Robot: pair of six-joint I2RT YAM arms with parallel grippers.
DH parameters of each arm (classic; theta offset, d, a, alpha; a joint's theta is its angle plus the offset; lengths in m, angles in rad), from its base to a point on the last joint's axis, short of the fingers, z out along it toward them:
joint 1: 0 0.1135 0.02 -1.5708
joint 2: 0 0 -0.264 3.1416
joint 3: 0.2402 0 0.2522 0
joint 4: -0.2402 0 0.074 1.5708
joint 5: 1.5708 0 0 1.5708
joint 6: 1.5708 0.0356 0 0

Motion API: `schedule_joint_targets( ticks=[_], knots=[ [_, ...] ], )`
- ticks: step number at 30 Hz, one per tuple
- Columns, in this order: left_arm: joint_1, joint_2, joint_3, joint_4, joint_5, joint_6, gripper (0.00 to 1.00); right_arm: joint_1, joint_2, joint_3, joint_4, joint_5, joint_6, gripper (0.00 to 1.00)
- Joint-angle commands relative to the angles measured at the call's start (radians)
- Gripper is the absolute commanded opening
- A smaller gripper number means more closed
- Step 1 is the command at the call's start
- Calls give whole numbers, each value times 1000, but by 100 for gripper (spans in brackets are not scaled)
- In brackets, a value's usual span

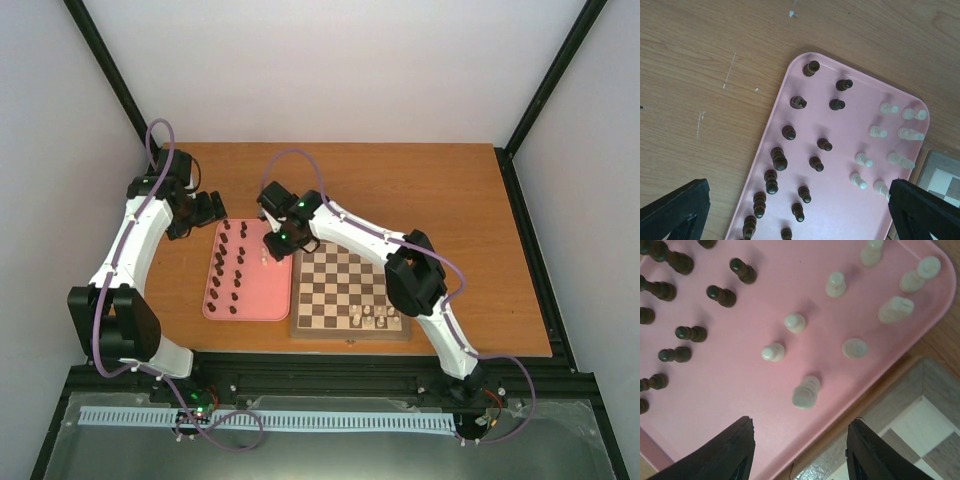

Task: Set up the chess pieces on the board
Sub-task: Pick up the chess piece from the storage box.

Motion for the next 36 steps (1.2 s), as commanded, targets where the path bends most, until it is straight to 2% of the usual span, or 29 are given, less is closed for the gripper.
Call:
schedule_joint_targets(
  ticks=[1, 9, 20, 23, 31, 36],
  knots=[
    [-2, -16, 35, -3, 5, -5, 100, 4, 43, 60, -24, -40, -25, 51],
    [-3, -14, 30, -2, 7, -3, 100, 21, 90, 109, -78, -5, -21, 45],
    [-3, 8, 35, 2, 12, -6, 100, 27, 127, 132, -85, 1, -30, 44],
    [-2, 9, 36, 1, 11, -7, 100, 26, 146, 151, -91, -3, -33, 38],
    [-3, 14, 41, -1, 5, -5, 100, 27, 175, 193, -108, -15, -44, 34],
    [-2, 14, 35, 1, 5, -6, 100, 26, 173, 191, -110, -10, -45, 23]
  ],
)
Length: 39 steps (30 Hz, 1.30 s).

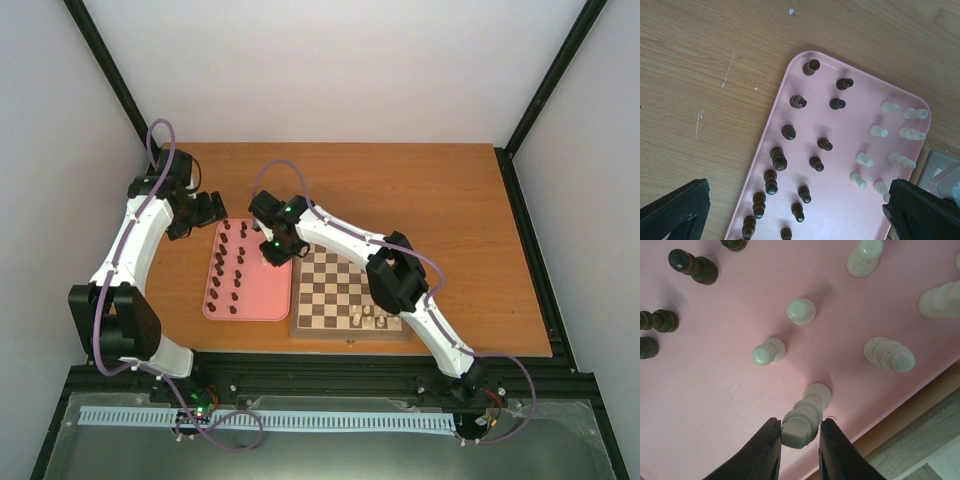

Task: Set up the chess pieces on the board
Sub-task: Pick up the chess piece from the storage box, then place the chess piece on the chessboard.

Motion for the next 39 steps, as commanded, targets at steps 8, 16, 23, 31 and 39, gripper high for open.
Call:
schedule_joint_targets(
  ticks=[8, 16, 23, 31, 39],
  knots=[
    [-2, -1, 36, 0, 2, -4, 100, 6, -50, 17, -14, 12, -9, 14],
    [-2, -14, 40, 0, -4, -4, 100, 16, -242, -101, -13, 29, 28, 14],
    [-3, -28, 50, -5, -12, -2, 100, 24, -485, -399, 26, 13, 80, 14],
    [-3, -38, 22, 8, -9, -3, 100, 58, -766, -832, 111, 17, 126, 14],
    [-3, -24, 31, 8, -14, -3, 100, 73, -899, -1027, 186, 44, 190, 14]
  ],
)
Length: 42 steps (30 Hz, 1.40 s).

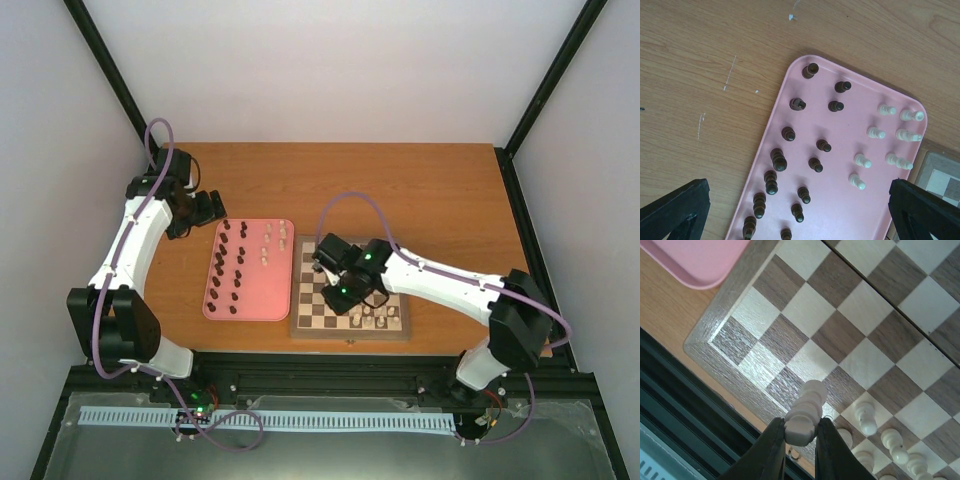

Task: Set up the chess pieces on the board
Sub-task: Place the chess piece on the chessboard.

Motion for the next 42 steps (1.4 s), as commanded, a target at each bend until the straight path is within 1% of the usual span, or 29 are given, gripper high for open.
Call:
schedule_joint_targets(
  ticks=[1, 5, 13, 34, 40, 42],
  knots=[
    [-3, -8, 28, 6, -8, -3, 100, 7, -81, -78, 81, 28, 50, 14],
    [-3, -1, 28, 7, -7, -4, 100, 12, -104, -137, 107, 9, 52, 14],
    [-2, 5, 30, 7, -8, -4, 100, 28, -121, -184, 123, -4, 66, 14],
    [-3, 4, 24, 6, -21, 0, 100, 35, -116, -249, 144, -8, 76, 15],
    [-3, 4, 20, 10, -16, -2, 100, 36, -113, -260, 153, -8, 81, 18],
    [-2, 5, 21, 10, -16, -2, 100, 36, -113, -257, 155, -8, 83, 23]
  ],
)
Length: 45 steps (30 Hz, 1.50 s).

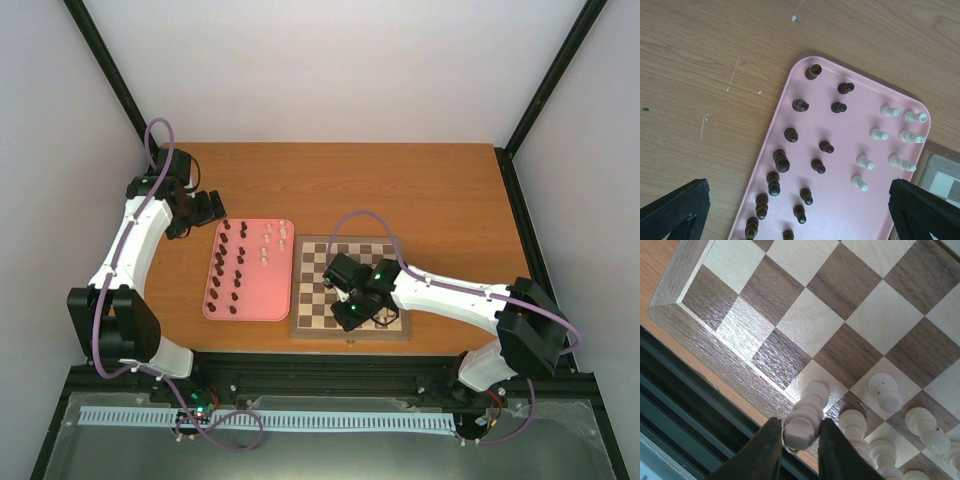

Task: Set up the chess pieces on the board
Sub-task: Place the chess piece on the chessboard, then pick up the chess piece from the storage box.

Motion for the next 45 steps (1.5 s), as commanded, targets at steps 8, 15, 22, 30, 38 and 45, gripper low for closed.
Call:
schedule_joint_targets(
  ticks=[8, 15, 22, 30, 38, 45],
  knots=[
    [-3, -1, 23, 9, -3, -2, 100, 10, 1, 5, 13, 10, 1, 38],
    [-3, -6, 21, 8, -4, -2, 100, 11, -5, 40, -7, 32, -11, 41],
    [-3, -5, 29, 6, -3, -2, 100, 10, 7, 97, -17, 19, -31, 42],
    [-3, -9, 30, 4, -3, -2, 100, 12, 37, 206, -55, 72, -52, 56],
    [-3, -12, 45, 0, 6, -6, 100, 11, 271, 495, -102, 151, -91, 59],
    [-2, -31, 44, 0, -1, -5, 100, -14, 565, 856, -164, 231, -102, 55]
  ],
)
